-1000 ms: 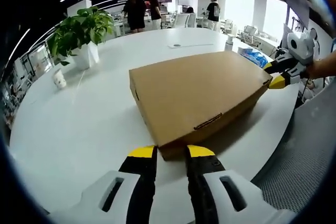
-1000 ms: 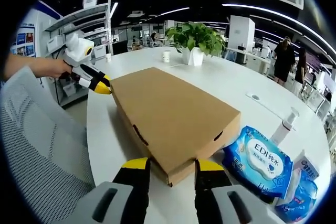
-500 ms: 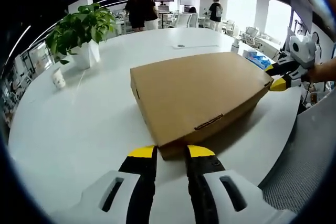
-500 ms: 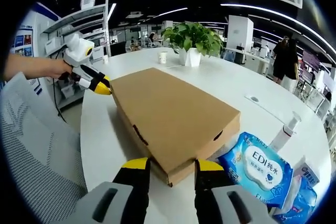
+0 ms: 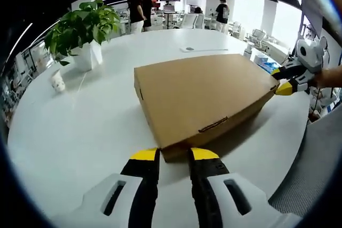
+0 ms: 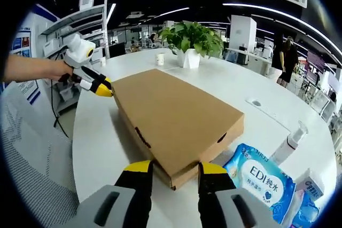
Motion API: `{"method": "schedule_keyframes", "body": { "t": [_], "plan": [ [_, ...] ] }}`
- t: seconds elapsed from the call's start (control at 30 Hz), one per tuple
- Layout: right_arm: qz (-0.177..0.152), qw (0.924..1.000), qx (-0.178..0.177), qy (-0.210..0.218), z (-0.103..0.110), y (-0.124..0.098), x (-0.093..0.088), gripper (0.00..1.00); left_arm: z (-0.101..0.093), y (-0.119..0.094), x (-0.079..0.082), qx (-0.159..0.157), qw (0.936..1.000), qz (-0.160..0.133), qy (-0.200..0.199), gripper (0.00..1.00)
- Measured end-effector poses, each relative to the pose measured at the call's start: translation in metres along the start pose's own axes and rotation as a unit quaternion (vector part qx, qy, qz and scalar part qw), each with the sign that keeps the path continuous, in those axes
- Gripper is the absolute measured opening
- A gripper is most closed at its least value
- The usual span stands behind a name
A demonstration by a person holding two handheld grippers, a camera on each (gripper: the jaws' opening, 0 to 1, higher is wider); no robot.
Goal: Operate the shoe box by opening the lid, removing the specified soft item, and placing it in the target area until the item is outside and the box remains undamaged.
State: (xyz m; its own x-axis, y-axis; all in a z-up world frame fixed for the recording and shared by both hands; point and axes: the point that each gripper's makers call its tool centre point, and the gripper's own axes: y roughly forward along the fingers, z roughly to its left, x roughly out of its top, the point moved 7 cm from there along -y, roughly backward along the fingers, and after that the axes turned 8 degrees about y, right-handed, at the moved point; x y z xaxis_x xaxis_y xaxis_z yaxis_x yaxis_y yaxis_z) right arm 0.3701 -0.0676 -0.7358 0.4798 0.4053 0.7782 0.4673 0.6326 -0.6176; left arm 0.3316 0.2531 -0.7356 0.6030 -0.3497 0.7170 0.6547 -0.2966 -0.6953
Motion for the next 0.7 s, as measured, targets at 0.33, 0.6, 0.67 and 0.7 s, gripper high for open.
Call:
{"method": "schedule_keyframes", "body": {
  "t": [0.33,0.6,0.67,0.7],
  "plan": [
    [0.006,1.0,-0.006,-0.001,-0.015,0.011,0.011,0.31,0.009,0.015,0.015,0.0,1.0,0.008,0.004,0.21],
    [0.011,0.9998,-0.011,0.009,-0.025,0.016,0.015,0.31,0.01,0.026,0.022,0.002,0.9999,0.012,-0.001,0.23],
    [0.012,0.9998,-0.013,0.006,-0.026,0.016,0.016,0.31,0.009,0.029,0.022,-0.001,0.9999,0.014,-0.004,0.24],
    [0.013,0.9998,-0.013,0.008,-0.026,0.017,0.016,0.31,0.009,0.03,0.021,-0.001,0.9999,0.015,-0.005,0.24]
  ]
}}
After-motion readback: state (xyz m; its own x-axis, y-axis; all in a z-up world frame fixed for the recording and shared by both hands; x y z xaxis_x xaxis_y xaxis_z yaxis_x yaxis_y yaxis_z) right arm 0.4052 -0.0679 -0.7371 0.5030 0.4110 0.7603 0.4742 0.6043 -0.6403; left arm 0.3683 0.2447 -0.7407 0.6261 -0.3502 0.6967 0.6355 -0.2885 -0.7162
